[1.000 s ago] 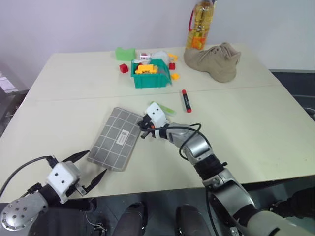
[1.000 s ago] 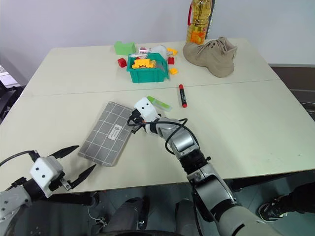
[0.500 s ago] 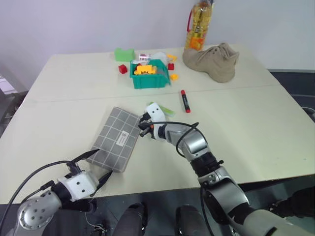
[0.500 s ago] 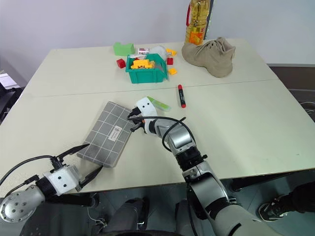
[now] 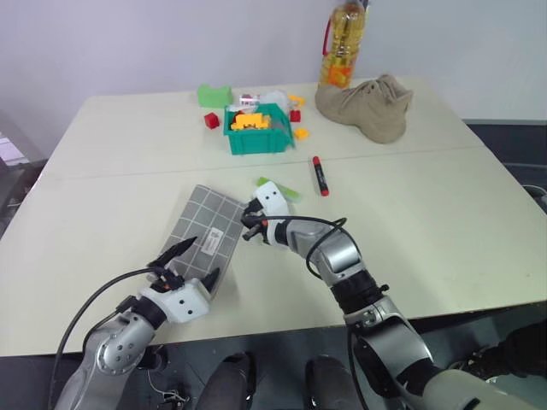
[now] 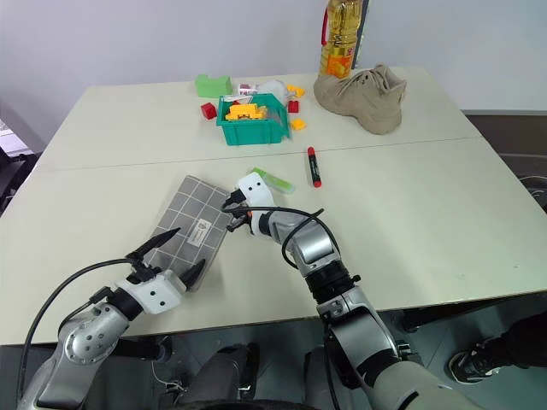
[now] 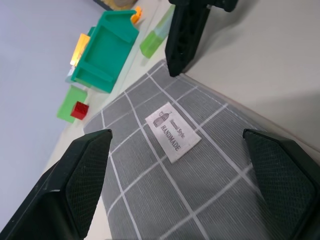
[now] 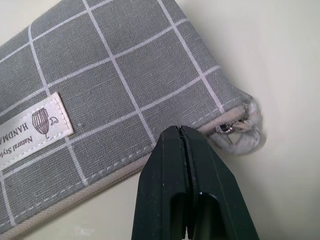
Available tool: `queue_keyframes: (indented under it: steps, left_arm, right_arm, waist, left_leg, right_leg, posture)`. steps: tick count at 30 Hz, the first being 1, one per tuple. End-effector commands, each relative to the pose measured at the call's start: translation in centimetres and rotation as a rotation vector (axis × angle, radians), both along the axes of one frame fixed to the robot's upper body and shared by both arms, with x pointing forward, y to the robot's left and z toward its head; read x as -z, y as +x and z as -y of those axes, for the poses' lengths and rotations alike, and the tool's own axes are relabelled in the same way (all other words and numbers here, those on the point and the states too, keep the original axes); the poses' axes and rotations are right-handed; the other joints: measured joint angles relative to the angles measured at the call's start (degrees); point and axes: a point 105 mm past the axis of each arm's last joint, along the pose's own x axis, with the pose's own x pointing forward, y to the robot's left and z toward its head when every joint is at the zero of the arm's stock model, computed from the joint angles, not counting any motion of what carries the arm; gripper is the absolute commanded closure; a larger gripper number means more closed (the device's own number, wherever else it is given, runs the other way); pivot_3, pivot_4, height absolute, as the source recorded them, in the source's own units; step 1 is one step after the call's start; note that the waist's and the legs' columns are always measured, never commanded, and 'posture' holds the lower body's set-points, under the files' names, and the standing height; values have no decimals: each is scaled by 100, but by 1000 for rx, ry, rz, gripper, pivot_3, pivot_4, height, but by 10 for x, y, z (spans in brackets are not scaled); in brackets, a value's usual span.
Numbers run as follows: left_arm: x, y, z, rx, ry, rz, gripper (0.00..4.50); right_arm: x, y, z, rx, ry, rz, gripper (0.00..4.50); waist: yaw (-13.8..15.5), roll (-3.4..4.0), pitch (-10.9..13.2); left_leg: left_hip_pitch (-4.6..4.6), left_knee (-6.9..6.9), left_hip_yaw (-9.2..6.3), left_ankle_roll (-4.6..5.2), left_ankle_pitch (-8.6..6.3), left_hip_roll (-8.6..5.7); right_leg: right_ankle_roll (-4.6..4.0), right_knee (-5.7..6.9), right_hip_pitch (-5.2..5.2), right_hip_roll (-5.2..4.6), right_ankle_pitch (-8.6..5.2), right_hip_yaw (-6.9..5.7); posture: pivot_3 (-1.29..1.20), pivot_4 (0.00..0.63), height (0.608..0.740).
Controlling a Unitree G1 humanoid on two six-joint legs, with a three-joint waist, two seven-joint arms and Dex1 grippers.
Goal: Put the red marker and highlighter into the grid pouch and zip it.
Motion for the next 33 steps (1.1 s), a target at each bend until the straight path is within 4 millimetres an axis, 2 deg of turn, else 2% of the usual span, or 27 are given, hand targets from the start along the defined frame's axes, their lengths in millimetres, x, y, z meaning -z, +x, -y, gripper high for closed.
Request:
queue_keyframes:
  steps: [1,3,8,12,15,25,33]
  left_arm:
    - [-2,-10,-1,34,-67,-63,0]
    - [-2,-21,-1,91,-106,-135,0]
    - [6,-50,-25,153,-28,-373,0]
    - [5,-55,-33,152,27,-419,0]
    - [6,-50,-33,127,43,-394,0]
    - [3,-2,-21,-37,100,-128,0]
    - [-10,13,-20,-101,87,-10,0]
  right_arm:
    - [3,-4,-4,-8,-11,-9,4457]
    - [3,-5,-4,-9,-13,-8,4457]
    - [3,-5,-2,-13,-16,-7,4457]
    - [5,-6,-4,-22,-21,-12,4457]
    - [4,-8,-7,-31,-18,-10,4457]
    - [2,-7,-7,-31,-18,0,4457]
    - [2,-8,-7,-29,-19,5,4457]
  waist:
    - [0,0,0]
    - [-16,0,0]
    - [-24,13,-1]
    - [-17,13,-2]
    - [-17,13,-2]
    - [13,12,-5]
    - [3,12,-5]
  left_leg:
    - [0,0,0,0,0,0]
    - [0,0,0,0,0,1]
    - [1,-4,0,0,0,7]
    - [3,-4,-1,0,0,6]
    - [4,-4,0,0,0,5]
    - [18,-5,-1,0,0,5]
    - [20,-5,-2,0,0,5]
  right_leg:
    - [0,0,0,0,0,0]
    - [0,-1,0,-1,0,1]
    - [-4,-5,-1,-9,-2,3]
    - [-9,-5,2,-8,-5,2]
    - [-8,-5,2,-2,-4,2]
    - [-6,2,13,8,-3,2]
    - [-6,7,10,9,-3,3]
  posture:
    - [0,150,740]
    - [0,150,740]
    - [0,150,740]
    - [0,150,740]
    - [0,150,740]
    - [0,150,740]
    - [0,150,740]
